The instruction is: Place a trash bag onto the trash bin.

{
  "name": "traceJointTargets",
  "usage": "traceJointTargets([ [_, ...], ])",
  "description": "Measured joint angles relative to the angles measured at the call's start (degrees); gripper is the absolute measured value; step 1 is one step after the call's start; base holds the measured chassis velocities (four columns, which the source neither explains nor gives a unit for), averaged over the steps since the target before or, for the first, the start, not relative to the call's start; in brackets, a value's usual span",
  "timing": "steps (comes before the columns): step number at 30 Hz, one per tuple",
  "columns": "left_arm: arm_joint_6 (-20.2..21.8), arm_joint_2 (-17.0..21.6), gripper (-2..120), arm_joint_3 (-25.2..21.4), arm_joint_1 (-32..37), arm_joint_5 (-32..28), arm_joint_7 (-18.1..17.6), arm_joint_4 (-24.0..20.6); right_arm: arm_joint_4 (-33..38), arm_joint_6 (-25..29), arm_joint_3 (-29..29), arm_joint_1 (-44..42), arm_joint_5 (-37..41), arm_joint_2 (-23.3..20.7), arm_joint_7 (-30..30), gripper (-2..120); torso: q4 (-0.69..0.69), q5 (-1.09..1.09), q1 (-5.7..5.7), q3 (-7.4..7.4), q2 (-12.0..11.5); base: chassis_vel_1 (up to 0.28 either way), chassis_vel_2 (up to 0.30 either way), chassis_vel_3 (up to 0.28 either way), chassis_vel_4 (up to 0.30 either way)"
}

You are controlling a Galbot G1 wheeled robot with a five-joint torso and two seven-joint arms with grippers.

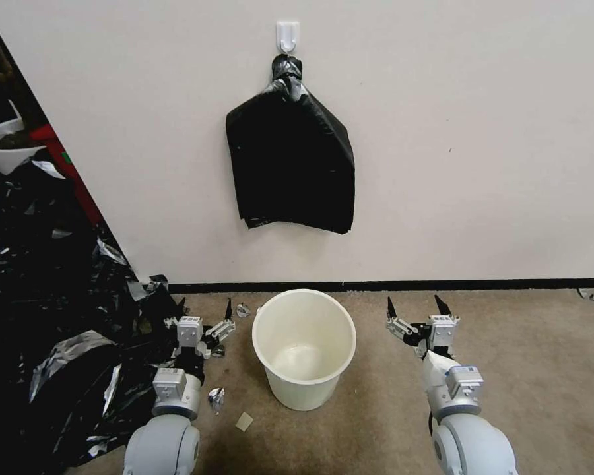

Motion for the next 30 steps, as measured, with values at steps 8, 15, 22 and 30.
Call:
traceJointTargets([
  [8, 0.0, 0.0, 100, 0.0, 0.0, 0.0, 0.0, 0.0, 0.0, 0.0, 0.0, 0.0, 0.0, 0.0, 0.0, 100, 0.01, 0.0, 0.0, 0.0, 0.0, 0.0, 0.0, 0.0, 0.0],
  [15, 0.0, 0.0, 100, 0.0, 0.0, 0.0, 0.0, 0.0, 0.0, 0.0, 0.0, 0.0, 0.0, 0.0, 0.0, 100, 0.01, 0.0, 0.0, 0.0, 0.0, 0.0, 0.0, 0.0, 0.0],
  [22, 0.0, 0.0, 100, 0.0, 0.0, 0.0, 0.0, 0.0, 0.0, 0.0, 0.0, 0.0, 0.0, 0.0, 0.0, 100, 0.01, 0.0, 0.0, 0.0, 0.0, 0.0, 0.0, 0.0, 0.0],
  [30, 0.0, 0.0, 100, 0.0, 0.0, 0.0, 0.0, 0.0, 0.0, 0.0, 0.0, 0.0, 0.0, 0.0, 0.0, 100, 0.0, 0.0, 0.0, 0.0, 0.0, 0.0, 0.0, 0.0, 0.0],
])
